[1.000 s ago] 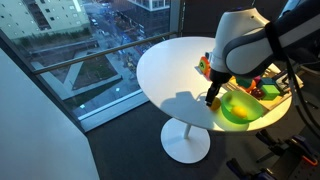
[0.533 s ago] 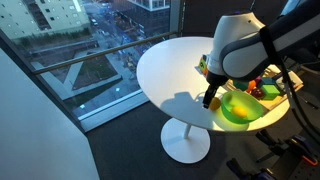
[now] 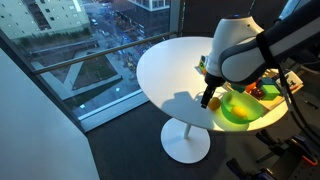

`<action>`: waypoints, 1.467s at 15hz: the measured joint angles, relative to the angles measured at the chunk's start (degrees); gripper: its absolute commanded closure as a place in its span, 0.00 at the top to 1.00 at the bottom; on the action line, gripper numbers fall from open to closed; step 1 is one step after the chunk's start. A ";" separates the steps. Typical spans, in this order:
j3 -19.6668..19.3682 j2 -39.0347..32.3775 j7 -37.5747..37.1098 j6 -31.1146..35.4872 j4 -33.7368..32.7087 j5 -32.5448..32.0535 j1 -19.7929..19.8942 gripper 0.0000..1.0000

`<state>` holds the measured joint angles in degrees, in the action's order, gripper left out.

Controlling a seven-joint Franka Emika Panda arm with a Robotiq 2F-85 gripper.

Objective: Pick up the yellow round fruit near the green bowl and place it in the green bowl

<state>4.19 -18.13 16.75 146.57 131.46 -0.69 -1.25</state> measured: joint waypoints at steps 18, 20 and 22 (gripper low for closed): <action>-0.22 -1.21 -0.02 0.61 -0.16 -0.02 0.00 0.01; -0.34 -1.21 -0.02 0.61 -0.37 -0.02 0.00 0.00; -0.47 -1.21 -0.04 0.61 -0.60 -0.02 0.01 0.04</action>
<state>3.71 -19.34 16.71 147.18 130.86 -0.71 -1.24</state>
